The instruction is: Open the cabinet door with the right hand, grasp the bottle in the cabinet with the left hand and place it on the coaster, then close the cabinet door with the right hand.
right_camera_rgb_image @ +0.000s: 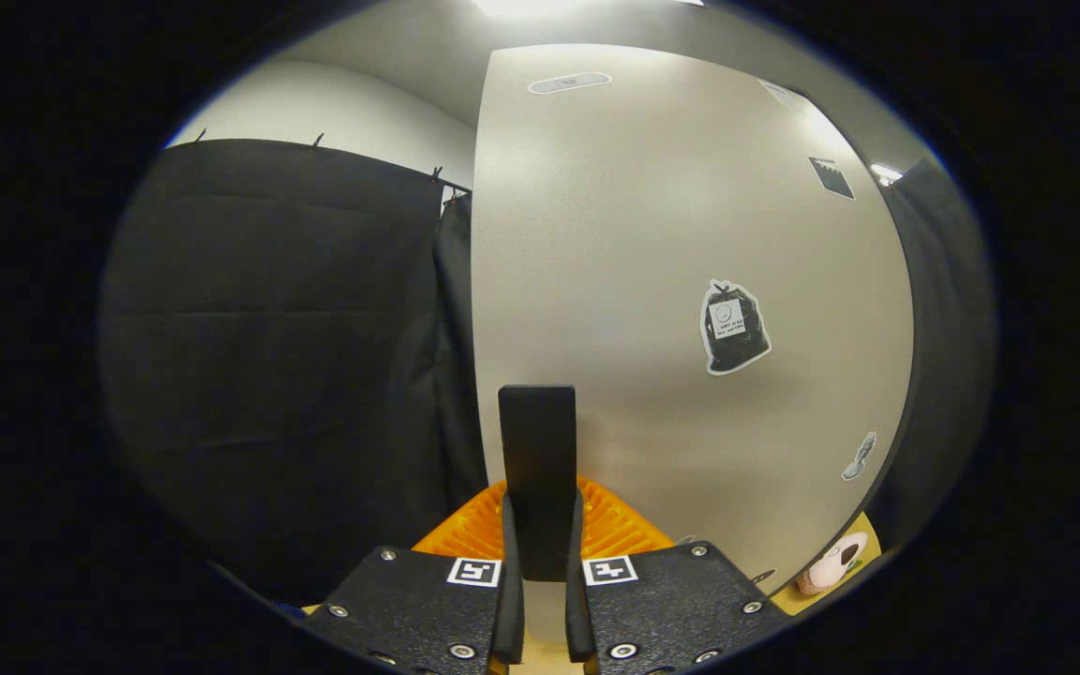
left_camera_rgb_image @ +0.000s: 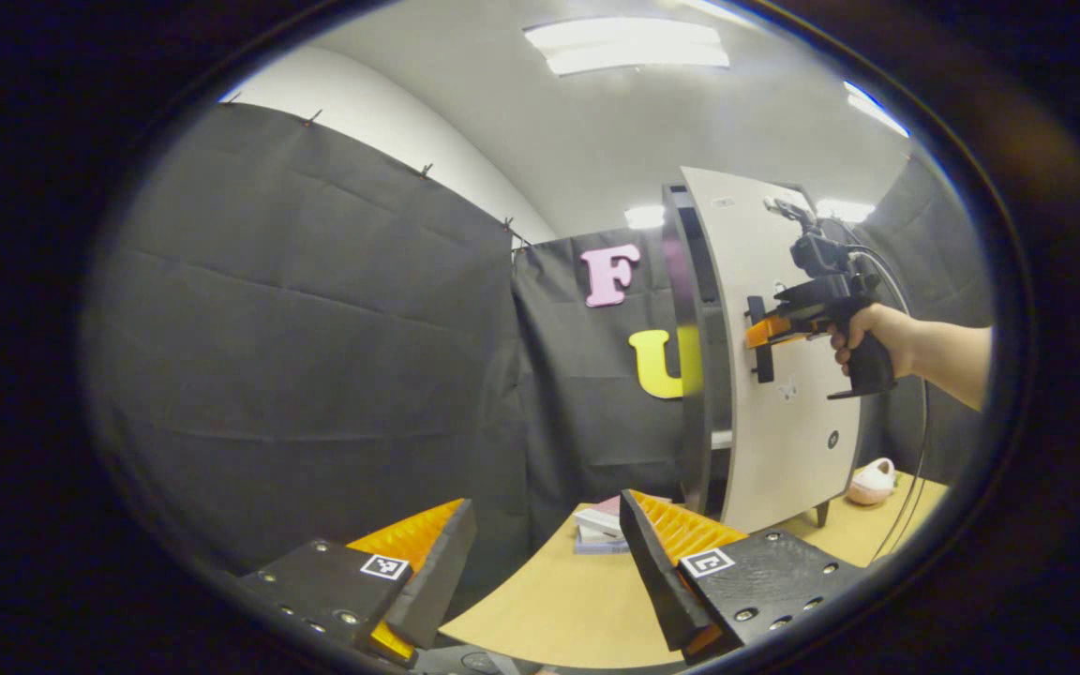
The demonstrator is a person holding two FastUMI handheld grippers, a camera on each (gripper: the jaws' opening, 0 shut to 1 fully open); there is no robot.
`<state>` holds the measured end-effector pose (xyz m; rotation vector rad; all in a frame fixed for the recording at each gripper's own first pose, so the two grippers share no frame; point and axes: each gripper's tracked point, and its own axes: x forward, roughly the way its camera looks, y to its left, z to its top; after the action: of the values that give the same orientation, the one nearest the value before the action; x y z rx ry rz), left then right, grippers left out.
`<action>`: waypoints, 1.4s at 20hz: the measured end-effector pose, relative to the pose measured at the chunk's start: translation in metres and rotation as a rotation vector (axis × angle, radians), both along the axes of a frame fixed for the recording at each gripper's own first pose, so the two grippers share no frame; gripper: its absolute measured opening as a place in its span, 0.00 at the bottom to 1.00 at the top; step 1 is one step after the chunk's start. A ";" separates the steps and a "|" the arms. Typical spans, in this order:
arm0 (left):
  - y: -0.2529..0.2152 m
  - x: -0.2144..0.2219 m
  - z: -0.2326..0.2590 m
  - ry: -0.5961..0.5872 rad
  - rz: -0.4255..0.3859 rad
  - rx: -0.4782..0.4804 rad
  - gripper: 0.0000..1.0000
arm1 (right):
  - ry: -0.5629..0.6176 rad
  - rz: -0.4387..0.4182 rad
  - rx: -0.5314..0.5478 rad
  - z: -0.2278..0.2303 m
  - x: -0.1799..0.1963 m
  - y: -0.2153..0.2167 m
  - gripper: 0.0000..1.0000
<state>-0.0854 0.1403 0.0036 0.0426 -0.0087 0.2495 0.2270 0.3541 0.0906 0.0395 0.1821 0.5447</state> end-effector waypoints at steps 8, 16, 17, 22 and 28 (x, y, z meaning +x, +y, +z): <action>-0.050 0.022 0.007 -0.025 -0.095 -0.005 0.85 | 0.016 0.067 0.015 -0.003 -0.007 -0.011 0.18; -0.101 0.039 0.013 -0.046 -0.176 -0.004 0.89 | 0.012 0.099 0.021 -0.003 -0.015 -0.027 0.18; -0.106 0.043 0.012 -0.048 -0.183 -0.007 0.92 | 0.013 0.102 0.025 -0.004 -0.015 -0.029 0.18; -0.133 0.054 0.011 -0.055 -0.223 -0.018 0.88 | 0.012 0.102 0.028 -0.002 -0.020 -0.042 0.16; -0.164 0.069 0.006 -0.057 -0.265 -0.024 0.89 | 0.000 0.086 0.032 0.003 -0.033 -0.063 0.17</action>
<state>-0.0166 -0.0240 0.0098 0.0098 -0.0680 -0.0143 0.1936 0.2910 0.0941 0.0630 0.1761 0.6335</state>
